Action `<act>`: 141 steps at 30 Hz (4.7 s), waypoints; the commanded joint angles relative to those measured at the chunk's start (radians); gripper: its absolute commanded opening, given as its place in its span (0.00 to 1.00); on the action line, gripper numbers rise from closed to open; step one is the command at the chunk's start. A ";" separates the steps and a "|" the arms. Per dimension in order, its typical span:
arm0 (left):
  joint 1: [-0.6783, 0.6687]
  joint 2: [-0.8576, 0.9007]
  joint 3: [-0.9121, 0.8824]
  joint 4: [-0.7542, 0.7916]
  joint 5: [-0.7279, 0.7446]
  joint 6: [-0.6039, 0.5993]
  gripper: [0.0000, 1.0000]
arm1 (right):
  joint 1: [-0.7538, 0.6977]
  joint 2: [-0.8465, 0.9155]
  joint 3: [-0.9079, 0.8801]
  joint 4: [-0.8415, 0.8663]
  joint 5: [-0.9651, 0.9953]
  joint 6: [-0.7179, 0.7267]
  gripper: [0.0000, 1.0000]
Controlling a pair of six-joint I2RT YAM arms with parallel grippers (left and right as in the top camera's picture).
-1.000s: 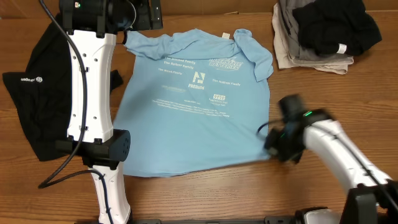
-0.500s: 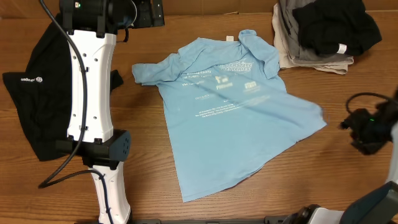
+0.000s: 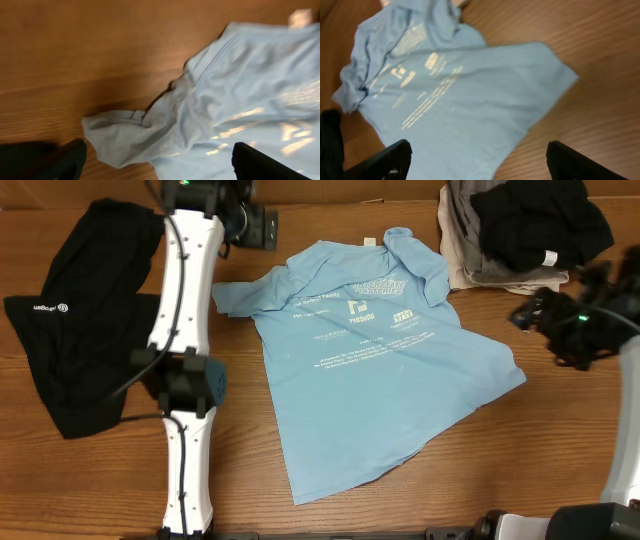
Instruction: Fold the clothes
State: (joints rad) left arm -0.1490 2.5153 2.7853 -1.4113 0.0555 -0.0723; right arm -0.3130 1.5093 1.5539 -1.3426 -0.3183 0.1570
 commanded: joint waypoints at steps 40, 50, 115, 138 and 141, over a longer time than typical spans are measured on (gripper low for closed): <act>-0.043 0.267 -0.002 -0.016 -0.013 0.211 0.04 | 0.150 0.120 0.017 0.058 0.074 -0.034 0.83; 0.024 0.257 0.167 -0.142 -0.074 -0.106 0.04 | 0.151 0.120 0.017 0.035 0.052 -0.034 0.78; 0.130 -0.344 -0.233 -0.193 0.066 -0.040 0.56 | 0.673 0.208 -0.639 0.490 0.137 0.387 0.79; 0.028 -0.344 -0.453 0.026 0.076 -0.048 0.60 | -0.124 0.285 -0.483 0.718 -0.126 0.147 0.81; 0.018 -0.344 -0.453 0.037 0.060 -0.047 0.66 | -0.130 0.280 -0.345 0.559 -0.116 0.114 0.88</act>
State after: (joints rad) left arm -0.1131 2.1715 2.3417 -1.3857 0.1345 -0.1242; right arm -0.4450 1.7985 1.0737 -0.7063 -0.4366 0.3359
